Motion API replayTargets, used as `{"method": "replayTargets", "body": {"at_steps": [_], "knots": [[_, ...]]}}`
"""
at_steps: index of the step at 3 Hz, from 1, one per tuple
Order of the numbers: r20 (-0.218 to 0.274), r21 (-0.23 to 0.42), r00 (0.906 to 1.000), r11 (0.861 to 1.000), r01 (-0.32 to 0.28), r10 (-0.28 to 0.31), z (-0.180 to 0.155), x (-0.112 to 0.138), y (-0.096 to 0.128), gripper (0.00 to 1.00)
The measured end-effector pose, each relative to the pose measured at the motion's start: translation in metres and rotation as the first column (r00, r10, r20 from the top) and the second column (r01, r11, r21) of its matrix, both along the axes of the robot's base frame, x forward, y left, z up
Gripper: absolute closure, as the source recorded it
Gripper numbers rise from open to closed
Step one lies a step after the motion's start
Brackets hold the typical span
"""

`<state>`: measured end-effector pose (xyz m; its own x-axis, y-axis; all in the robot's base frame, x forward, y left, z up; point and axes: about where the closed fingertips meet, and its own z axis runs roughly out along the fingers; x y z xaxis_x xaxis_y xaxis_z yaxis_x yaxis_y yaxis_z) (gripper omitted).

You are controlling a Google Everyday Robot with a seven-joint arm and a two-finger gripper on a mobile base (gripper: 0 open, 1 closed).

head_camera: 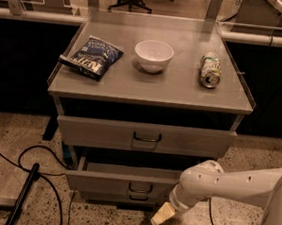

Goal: Close middle drawer

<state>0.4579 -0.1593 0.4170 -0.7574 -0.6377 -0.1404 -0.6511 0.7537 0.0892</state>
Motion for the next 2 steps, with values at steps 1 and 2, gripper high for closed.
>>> {"method": "replayTargets", "body": {"at_steps": [1, 2], "knots": [[0.000, 0.000, 1.0000, 1.000, 0.000, 0.000, 0.0000, 0.0000, 0.0000, 0.14], [0.000, 0.000, 1.0000, 1.000, 0.000, 0.000, -0.0001, 0.0000, 0.0000, 0.38]]}}
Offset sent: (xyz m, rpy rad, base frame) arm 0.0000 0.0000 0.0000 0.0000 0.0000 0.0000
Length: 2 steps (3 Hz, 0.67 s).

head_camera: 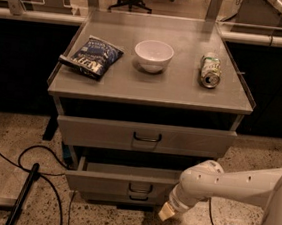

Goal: Close middle drawer

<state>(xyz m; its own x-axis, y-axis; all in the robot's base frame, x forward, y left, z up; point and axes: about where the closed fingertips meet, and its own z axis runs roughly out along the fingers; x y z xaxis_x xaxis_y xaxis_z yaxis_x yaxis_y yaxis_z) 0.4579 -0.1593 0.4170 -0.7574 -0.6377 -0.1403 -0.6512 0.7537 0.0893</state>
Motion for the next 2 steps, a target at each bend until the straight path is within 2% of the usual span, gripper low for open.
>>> {"method": "replayTargets", "body": {"at_steps": [2], "knots": [[0.006, -0.003, 1.0000, 1.000, -0.001, 0.001, -0.0015, 0.0052, 0.0000, 0.82]]}}
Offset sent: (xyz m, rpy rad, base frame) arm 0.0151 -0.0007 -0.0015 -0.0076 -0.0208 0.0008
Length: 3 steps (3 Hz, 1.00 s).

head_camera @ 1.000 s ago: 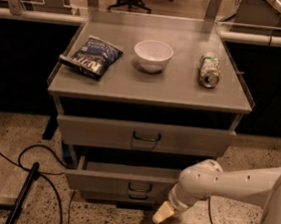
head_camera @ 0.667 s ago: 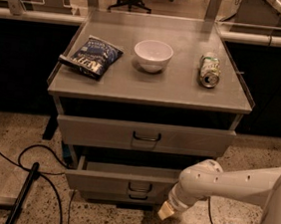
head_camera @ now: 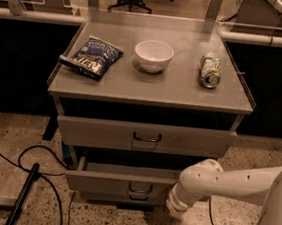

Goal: Close middle drawer

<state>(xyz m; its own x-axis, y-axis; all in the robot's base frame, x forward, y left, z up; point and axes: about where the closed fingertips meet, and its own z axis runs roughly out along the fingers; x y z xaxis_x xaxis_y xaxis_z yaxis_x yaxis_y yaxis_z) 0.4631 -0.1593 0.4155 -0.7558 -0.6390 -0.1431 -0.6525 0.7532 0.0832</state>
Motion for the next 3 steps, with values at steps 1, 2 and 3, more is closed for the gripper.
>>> {"method": "replayTargets", "body": {"at_steps": [1, 2, 3], "knots": [[0.046, -0.006, 0.9989, 1.000, -0.005, 0.005, 0.002, 0.020, 0.001, 1.00], [0.093, -0.013, 0.9952, 0.999, -0.030, 0.031, 0.003, 0.037, 0.008, 1.00], [0.126, -0.022, 0.9906, 0.998, -0.051, 0.053, 0.002, 0.049, 0.014, 1.00]]}}
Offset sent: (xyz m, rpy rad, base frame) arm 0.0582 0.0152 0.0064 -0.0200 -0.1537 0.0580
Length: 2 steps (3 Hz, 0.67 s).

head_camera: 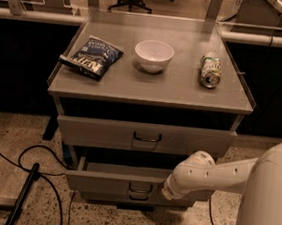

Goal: Close middle drawer

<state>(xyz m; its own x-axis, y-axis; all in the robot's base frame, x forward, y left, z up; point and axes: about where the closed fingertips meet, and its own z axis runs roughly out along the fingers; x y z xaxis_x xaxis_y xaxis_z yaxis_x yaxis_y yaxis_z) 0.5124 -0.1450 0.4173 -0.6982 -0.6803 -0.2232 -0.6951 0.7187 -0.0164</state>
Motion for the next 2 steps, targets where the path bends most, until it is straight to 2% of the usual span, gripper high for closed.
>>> {"method": "replayTargets", "body": {"at_steps": [1, 2], "knots": [[0.029, -0.016, 0.9996, 1.000, -0.003, 0.004, -0.0017, 0.0136, 0.0010, 1.00], [0.031, -0.018, 0.9995, 1.000, -0.003, 0.004, -0.0020, 0.0142, 0.0009, 0.81]]}}
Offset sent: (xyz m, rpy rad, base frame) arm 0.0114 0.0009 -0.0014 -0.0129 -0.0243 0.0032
